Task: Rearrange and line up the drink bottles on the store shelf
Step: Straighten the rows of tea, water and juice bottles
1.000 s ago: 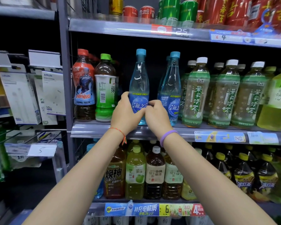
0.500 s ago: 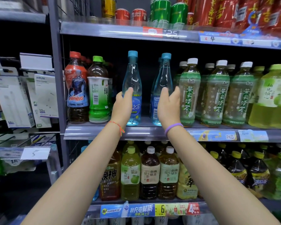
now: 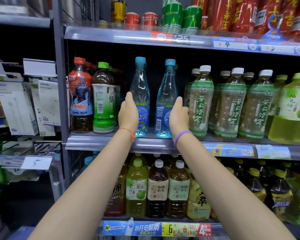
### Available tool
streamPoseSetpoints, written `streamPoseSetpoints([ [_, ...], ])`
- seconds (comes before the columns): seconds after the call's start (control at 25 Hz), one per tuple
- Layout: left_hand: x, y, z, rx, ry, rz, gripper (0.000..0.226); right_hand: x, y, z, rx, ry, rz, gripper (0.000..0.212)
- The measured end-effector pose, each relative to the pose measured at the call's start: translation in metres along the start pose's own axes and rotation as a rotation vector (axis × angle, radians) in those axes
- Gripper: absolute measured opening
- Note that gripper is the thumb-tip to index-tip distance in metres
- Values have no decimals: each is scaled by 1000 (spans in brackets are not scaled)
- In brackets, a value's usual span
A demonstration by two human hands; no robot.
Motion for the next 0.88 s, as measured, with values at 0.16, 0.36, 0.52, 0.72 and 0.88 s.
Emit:
streamPoseSetpoints([
  [0.16, 5, 2, 10, -5, 101, 16, 73, -1, -6, 9, 53, -75, 57, 78],
  [0.36, 3, 1, 10, -3, 90, 31, 72, -6, -13, 15, 70, -115, 84, 77],
  [0.52, 4, 1, 13, -16, 79, 21, 51, -5, -19, 15, 139, -129, 117, 64],
  [0.72, -4, 5, 6, -45, 26, 61, 46, 2, -30, 1, 97, -139, 111, 76],
  [0.88, -12, 1, 4, 3, -33, 145, 43, 12, -22, -11, 76, -43, 60, 59],
])
Point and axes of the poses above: each hand's wrist, its own z-axis towards the middle knuckle, its own y-axis out of the back of the hand, x = y × z, the point moved 8 cm from there along z, towards the middle knuckle, and after that the axes turned 11 degrees about -z, right-handed, at the moved point
